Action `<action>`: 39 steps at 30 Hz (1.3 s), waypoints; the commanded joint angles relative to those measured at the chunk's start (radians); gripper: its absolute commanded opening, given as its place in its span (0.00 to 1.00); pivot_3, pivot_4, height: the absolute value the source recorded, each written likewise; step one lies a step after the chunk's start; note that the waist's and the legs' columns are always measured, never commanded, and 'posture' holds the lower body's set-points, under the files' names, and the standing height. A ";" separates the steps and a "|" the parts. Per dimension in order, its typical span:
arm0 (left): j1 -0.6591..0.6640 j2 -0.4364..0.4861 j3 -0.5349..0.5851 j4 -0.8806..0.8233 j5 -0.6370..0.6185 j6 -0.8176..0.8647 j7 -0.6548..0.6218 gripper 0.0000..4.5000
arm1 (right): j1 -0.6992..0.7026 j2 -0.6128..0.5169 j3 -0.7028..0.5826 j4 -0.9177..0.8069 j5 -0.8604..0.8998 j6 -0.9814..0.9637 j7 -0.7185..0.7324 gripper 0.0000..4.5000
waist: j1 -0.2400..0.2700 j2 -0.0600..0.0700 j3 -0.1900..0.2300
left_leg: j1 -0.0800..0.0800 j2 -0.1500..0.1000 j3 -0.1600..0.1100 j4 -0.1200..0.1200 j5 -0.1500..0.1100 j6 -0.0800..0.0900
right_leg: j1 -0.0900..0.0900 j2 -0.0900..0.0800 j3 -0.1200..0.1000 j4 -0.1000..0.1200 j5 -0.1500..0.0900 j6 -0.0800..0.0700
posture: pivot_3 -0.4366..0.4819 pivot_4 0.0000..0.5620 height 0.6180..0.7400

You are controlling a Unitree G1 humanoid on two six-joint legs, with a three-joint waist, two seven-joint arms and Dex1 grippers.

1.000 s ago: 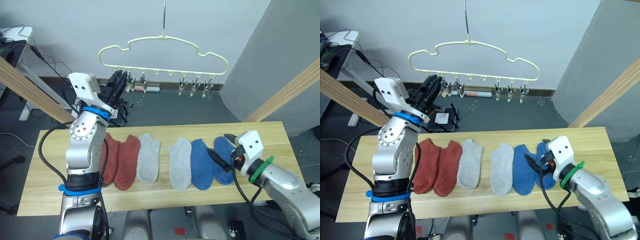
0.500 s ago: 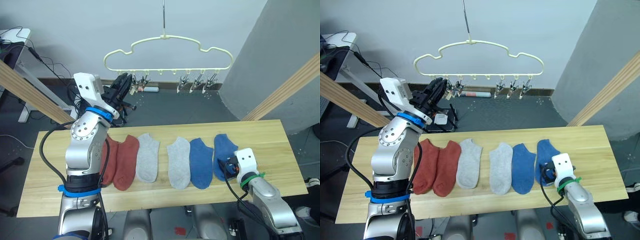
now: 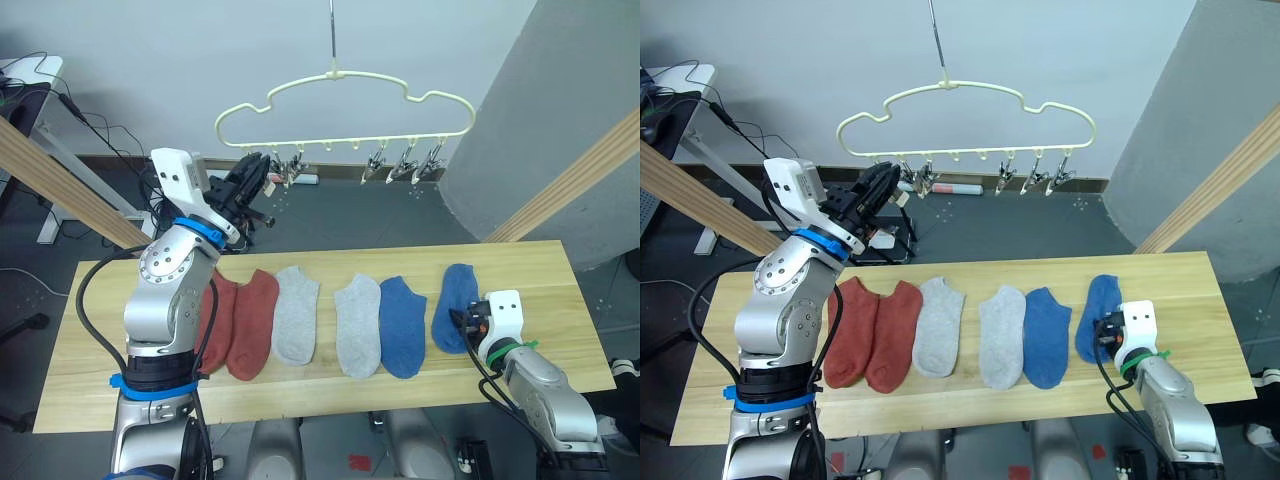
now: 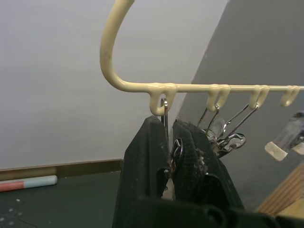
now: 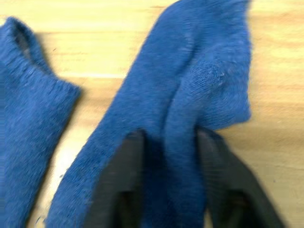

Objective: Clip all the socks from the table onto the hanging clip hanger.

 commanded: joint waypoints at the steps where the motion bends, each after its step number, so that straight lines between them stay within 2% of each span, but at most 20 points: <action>1: 0.013 0.014 0.015 -0.074 -0.057 0.040 -0.022 0.04 | 0.052 -0.045 0.055 -0.005 -0.052 -0.017 0.043 0.01 | 0.000 0.000 0.000 | 0.000 0.000 0.000 0.000 0.000 0.000 | 0.000 0.000 0.000 0.000 0.000 0.000 | 0.45 0.72 1.00; 5: 0.016 0.028 0.015 -0.095 -0.078 0.063 -0.037 0.04 | 0.063 -0.084 0.076 -0.044 -0.079 -0.047 0.070 0.00 | 0.000 0.000 0.000 | 0.000 0.000 0.000 0.000 0.000 0.000 | 0.000 0.000 0.000 0.000 0.000 0.000 | 0.45 0.72 1.00; 7: 0.009 0.045 0.026 -0.105 -0.111 0.103 -0.048 0.04 | 0.042 -0.153 0.114 -0.131 -0.113 -0.092 0.132 0.00 | 0.000 0.001 0.003 | 0.000 0.000 0.000 0.000 0.000 0.000 | 0.000 0.000 0.000 0.000 0.000 0.000 | 0.45 0.73 1.00; 9: -0.008 0.069 0.046 -0.115 -0.166 0.163 -0.056 0.04 | -0.053 -0.236 0.172 -0.265 -0.132 -0.117 0.228 0.00 | -0.008 0.002 0.012 | 0.000 -0.001 0.001 0.000 0.000 0.000 | -0.001 0.000 0.001 0.000 0.000 0.000 | 0.45 0.73 1.00; 11: -0.028 0.085 0.066 -0.121 -0.223 0.228 -0.054 0.04 | -0.169 -0.274 0.245 -0.352 -0.122 -0.133 0.323 0.00 | -0.016 0.002 0.020 | 0.000 -0.001 0.001 0.001 0.000 0.000 | -0.001 0.000 0.002 0.001 0.002 0.003 | 0.44 0.73 1.00; 15: -0.070 0.079 0.096 -0.121 -0.304 0.317 -0.011 0.04 | -0.329 -0.205 0.354 -0.356 -0.097 -0.140 0.383 0.00 | -0.012 0.001 0.022 | 0.000 0.001 -0.005 0.000 0.002 -0.002 | -0.002 0.004 -0.001 0.001 0.003 0.003 | 0.44 0.73 1.00; 20: -0.086 0.086 0.103 -0.133 -0.354 0.372 0.005 0.04 | -0.448 -0.094 0.440 -0.243 -0.127 -0.188 0.389 0.00 | 0.005 0.001 0.022 | -0.006 0.000 -0.006 0.001 0.004 -0.007 | -0.002 0.002 0.000 -0.002 0.005 -0.003 | 0.45 0.71 1.00; 26: -0.097 0.091 0.110 -0.138 -0.395 0.410 0.017 0.04 | -0.502 -0.010 0.477 -0.144 -0.162 -0.250 0.380 0.00 | 0.009 0.000 0.022 | -0.010 -0.003 -0.008 0.001 0.004 -0.007 | -0.005 -0.002 -0.003 -0.001 0.005 -0.003 | 0.45 0.70 1.00; 39: -0.087 0.096 0.101 -0.146 -0.410 0.417 0.021 0.04 | -0.535 0.035 0.479 -0.092 -0.177 -0.290 0.402 0.00 | 0.003 0.000 0.022 | -0.011 -0.003 -0.012 0.004 0.004 -0.008 | -0.005 0.000 -0.005 0.002 0.005 -0.003 | 0.46 0.69 1.00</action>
